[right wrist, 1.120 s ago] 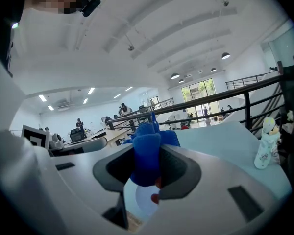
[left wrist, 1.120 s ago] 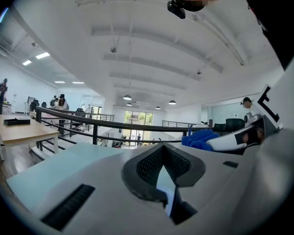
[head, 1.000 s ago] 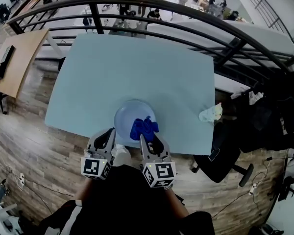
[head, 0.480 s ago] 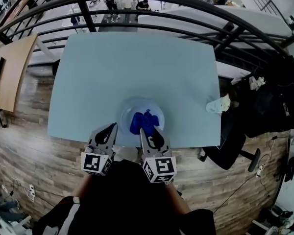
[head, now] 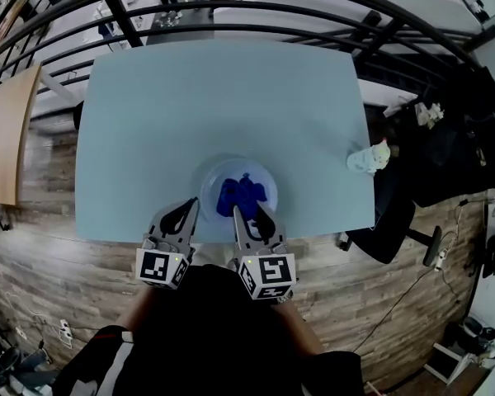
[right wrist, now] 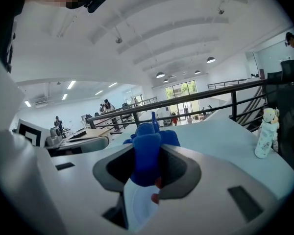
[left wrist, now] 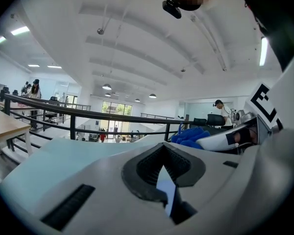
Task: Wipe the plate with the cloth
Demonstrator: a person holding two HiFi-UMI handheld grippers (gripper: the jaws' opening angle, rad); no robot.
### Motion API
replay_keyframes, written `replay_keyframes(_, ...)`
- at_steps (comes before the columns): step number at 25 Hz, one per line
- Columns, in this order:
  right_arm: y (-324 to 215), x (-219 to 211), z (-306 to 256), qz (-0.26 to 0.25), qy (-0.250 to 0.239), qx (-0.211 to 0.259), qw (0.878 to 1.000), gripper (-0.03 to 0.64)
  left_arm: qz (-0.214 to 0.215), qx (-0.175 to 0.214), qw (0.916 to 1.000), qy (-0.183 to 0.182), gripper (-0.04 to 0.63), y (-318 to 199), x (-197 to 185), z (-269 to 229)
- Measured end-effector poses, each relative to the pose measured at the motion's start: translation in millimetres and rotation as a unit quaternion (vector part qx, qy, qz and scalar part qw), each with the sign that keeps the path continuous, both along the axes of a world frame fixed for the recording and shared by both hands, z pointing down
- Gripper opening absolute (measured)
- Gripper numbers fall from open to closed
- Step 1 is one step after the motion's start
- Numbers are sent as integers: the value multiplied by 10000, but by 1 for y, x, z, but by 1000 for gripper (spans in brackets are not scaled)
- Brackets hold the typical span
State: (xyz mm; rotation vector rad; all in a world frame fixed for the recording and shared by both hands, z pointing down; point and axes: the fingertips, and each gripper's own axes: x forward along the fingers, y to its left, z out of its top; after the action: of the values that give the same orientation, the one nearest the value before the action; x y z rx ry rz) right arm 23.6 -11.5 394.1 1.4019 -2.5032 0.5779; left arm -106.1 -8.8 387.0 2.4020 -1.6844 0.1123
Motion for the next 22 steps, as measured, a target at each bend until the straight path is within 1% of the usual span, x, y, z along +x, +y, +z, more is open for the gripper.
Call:
replay_keyframes(8,-10,-1,21,-2,96,-159,9998,118,125,-64,9999,-18,2,-15,2,13)
replay_keyframes(14,-24,-1,50,-70,253,-420,9988,118,15,-120,9999,41,0,-26,4,16)
replay_keyframes(22,-37,-14,89,-175,422,-756,9961,118,-35,-90,9999,61,0,-31,1,14)
